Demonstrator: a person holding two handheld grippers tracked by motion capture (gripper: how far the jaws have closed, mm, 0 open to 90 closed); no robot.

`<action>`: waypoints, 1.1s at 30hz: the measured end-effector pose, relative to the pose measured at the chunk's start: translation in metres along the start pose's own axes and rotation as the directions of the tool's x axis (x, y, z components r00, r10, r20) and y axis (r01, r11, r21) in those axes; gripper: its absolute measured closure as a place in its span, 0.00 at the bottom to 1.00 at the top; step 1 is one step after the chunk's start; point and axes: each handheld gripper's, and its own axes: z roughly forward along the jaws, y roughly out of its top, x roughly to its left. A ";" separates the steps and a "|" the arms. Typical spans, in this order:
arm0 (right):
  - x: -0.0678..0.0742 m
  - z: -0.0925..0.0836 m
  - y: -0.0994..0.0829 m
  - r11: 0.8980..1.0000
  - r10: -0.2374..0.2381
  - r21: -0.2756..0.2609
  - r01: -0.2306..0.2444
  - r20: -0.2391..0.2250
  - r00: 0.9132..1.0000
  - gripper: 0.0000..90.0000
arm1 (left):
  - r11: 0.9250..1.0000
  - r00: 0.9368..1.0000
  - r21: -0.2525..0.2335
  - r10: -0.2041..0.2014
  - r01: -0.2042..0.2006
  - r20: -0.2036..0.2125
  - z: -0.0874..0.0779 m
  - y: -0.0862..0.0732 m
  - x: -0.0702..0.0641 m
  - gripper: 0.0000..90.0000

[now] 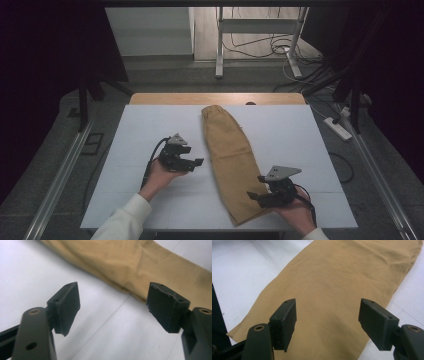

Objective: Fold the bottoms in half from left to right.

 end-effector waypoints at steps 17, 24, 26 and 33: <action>-0.007 0.017 0.009 1.000 -0.025 0.007 0.025 -0.012 1.000 0.33 | 0.999 0.998 -0.018 -0.040 0.039 -0.039 -0.039 -0.042 -0.001 0.28; -0.002 0.025 0.015 0.999 -0.038 0.022 0.039 -0.026 0.999 0.33 | 0.999 0.998 -0.009 -0.043 0.043 -0.035 -0.038 -0.045 0.000 0.27; 0.001 0.028 0.018 0.999 -0.042 0.020 0.043 -0.030 0.999 0.33 | 0.999 0.999 -0.009 -0.043 0.042 -0.034 -0.038 -0.045 0.000 0.27; 0.016 0.045 0.031 0.995 -0.093 0.033 0.095 -0.057 0.994 0.32 | 0.999 0.998 -0.007 -0.047 0.047 -0.037 -0.037 -0.044 0.003 0.27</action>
